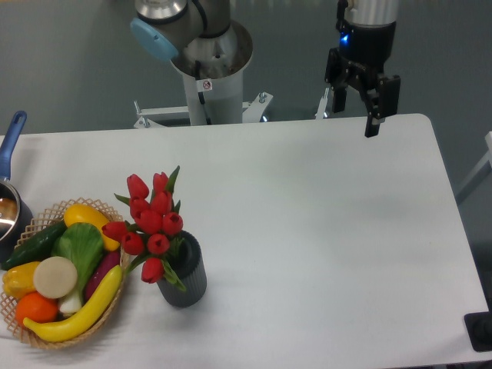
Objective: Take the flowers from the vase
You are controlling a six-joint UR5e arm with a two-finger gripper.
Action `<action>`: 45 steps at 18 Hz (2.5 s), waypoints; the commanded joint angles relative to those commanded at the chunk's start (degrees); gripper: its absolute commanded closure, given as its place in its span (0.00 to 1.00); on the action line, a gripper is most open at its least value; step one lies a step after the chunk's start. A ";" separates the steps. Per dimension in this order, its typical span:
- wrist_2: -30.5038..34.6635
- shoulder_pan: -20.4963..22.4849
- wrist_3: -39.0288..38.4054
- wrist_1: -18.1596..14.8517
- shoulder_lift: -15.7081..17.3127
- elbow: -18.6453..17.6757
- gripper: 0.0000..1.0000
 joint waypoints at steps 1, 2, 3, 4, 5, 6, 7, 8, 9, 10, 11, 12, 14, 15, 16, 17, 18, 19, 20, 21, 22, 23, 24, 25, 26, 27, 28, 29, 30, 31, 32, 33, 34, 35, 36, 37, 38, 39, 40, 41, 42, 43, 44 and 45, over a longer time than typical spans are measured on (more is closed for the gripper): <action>0.00 0.00 0.00 0.09 0.09 -0.17 0.00; 0.00 0.00 0.09 0.35 0.09 -0.26 0.00; 0.00 0.00 -0.09 1.31 0.09 -0.44 0.00; -0.17 0.00 -0.35 1.93 0.35 -0.79 0.00; -0.35 0.00 -1.48 2.37 0.35 -1.23 0.00; -1.31 0.00 -2.89 2.37 0.35 -1.41 0.00; -2.54 0.00 -3.86 2.46 0.35 -1.58 0.00; -2.81 0.00 -4.13 2.46 0.44 -2.10 0.00; -2.90 0.00 -4.39 2.63 0.61 -2.37 0.00; -2.90 0.00 -4.92 3.07 0.62 -2.55 0.00; -2.90 0.00 -5.62 3.25 0.70 -2.55 0.00; -2.90 0.00 -6.32 3.25 0.70 -2.55 0.00; -2.90 0.00 -7.90 3.25 0.70 -2.64 0.00; -3.07 0.00 -8.61 3.25 0.79 -2.64 0.00; -3.25 0.00 -9.66 3.25 0.79 -2.64 0.00; -3.51 0.00 -11.15 3.25 0.79 -2.90 0.00; -3.95 -0.09 -12.99 3.25 0.79 -3.08 0.00; -4.56 -0.09 -14.57 3.25 0.70 -3.08 0.00; -5.44 -0.18 -15.63 3.25 0.70 -3.25 0.00; -6.49 -0.26 -16.34 3.25 0.70 -3.69 0.00; -7.72 -0.26 -17.30 3.25 0.79 -4.21 0.00; -9.21 -0.26 -18.27 3.25 0.79 -5.09 0.00; -10.79 -0.61 -19.59 3.25 0.88 -6.14 0.00; -12.12 -1.05 -21.25 3.34 1.40 -7.11 0.00; -12.74 -1.75 -22.92 3.43 1.49 -7.99 0.00; -12.83 -2.45 -24.16 4.12 1.49 -8.35 0.00; -12.83 -3.07 -24.78 4.30 1.23 -8.52 0.00; -12.92 -3.51 -25.05 4.48 1.14 -8.61 0.00; -13.01 -3.78 -25.40 4.48 0.97 -8.70 0.00; -13.01 -4.04 -25.75 4.57 0.79 -9.05 0.00; -13.18 -4.57 -25.66 5.01 0.70 -9.66 0.00; -13.44 -5.18 -25.66 7.36 0.18 -10.63 0.00; -13.97 -6.06 -25.84 10.52 -0.52 -11.85 0.00; -14.76 -6.85 -26.71 13.50 -0.88 -12.91 0.00; -15.81 -7.55 -28.63 14.84 -2.10 -13.18 0.00; -17.13 -8.17 -30.48 15.38 -3.15 -13.10 0.00; -18.18 -8.44 -31.11 15.47 -3.69 -13.18 0.00; -18.98 -8.61 -31.20 15.56 -4.47 -13.18 0.00; -19.33 -9.22 -31.29 15.56 -5.18 -13.10 0.00; -19.34 -10.27 -31.64 15.64 -5.88 -13.01 0.00; -19.34 -10.81 -32.25 15.64 -6.41 -13.01 0.00; -19.51 -11.42 -33.04 15.64 -7.11 -12.92 0.00; -20.03 -12.21 -34.18 15.64 -7.55 -12.66 0.00; -21.00 -12.74 -35.58 15.73 -8.25 -12.48 0.00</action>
